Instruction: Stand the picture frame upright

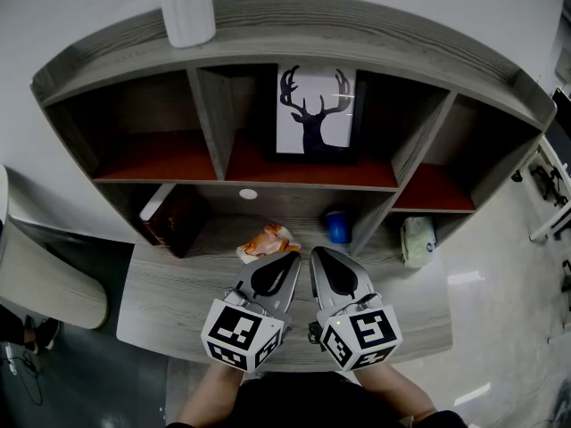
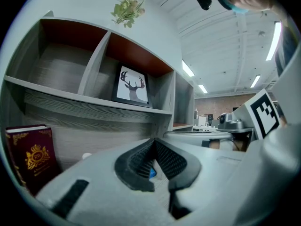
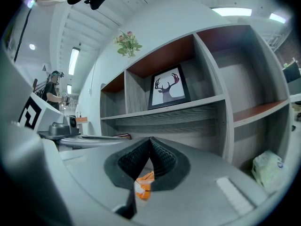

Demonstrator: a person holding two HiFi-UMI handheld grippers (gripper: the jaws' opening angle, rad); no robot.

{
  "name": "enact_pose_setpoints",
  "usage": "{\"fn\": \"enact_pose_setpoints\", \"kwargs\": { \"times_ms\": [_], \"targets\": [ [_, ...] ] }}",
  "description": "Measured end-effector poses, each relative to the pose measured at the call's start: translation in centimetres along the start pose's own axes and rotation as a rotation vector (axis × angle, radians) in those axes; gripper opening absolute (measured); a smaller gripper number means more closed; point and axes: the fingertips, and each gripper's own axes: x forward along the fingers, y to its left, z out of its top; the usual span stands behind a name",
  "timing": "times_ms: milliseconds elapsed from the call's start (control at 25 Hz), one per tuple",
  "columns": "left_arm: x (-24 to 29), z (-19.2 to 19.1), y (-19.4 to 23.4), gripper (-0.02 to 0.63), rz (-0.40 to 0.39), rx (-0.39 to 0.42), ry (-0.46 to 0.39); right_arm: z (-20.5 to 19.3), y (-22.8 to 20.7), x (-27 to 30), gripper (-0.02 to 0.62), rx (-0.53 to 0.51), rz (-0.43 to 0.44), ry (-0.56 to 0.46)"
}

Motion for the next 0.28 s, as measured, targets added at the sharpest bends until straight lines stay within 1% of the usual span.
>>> {"fn": "enact_pose_setpoints", "kwargs": {
  "times_ms": [280],
  "targets": [
    [0.04, -0.02, -0.38, -0.003, 0.001, 0.007, 0.005, 0.05, -0.11, -0.30, 0.000, 0.007, 0.003, 0.000]
  ]
}}
